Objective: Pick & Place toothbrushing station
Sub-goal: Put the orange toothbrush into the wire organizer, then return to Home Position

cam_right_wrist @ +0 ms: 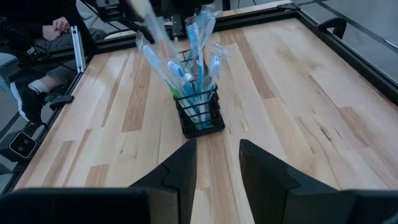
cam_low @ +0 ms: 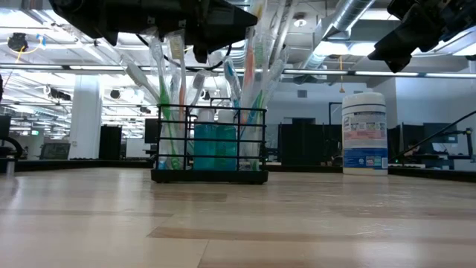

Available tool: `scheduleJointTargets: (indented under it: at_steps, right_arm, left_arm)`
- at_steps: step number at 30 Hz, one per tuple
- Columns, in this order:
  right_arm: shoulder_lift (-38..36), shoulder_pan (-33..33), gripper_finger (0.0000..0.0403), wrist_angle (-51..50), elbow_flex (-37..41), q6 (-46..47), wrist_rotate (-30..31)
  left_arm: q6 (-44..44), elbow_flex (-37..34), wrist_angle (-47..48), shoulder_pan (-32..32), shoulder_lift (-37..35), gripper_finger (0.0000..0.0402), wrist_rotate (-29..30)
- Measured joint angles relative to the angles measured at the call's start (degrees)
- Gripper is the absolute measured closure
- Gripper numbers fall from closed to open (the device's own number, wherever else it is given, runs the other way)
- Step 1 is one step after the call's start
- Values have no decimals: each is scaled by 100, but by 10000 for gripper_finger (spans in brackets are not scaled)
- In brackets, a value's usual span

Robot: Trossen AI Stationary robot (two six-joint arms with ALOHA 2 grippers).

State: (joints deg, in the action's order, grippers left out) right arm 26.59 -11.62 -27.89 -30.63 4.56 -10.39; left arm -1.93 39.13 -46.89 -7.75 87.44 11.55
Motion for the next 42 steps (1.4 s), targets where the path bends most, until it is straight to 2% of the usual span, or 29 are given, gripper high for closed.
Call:
scheduleJointTargets:
  at_steps: [10,26,32,36,42]
  right_arm:
    - [0,0,292,-14,0,1,0]
    - [1,2,292,-38,0,0,0]
    - [-13,2,292,74,67,-344,2]
    - [-302,-10,292,651,592,-559,1]
    - [-718,-98,292,914,872,-545,0]
  left_arm:
    - [74,-2,212,33,4,244,60]
    - [170,-2,192,18,-309,258,371]
    - [438,-2,264,33,-665,258,383]
    - [646,-38,789,33,-1011,259,393]
    - [619,-721,879,33,-1809,257,483]
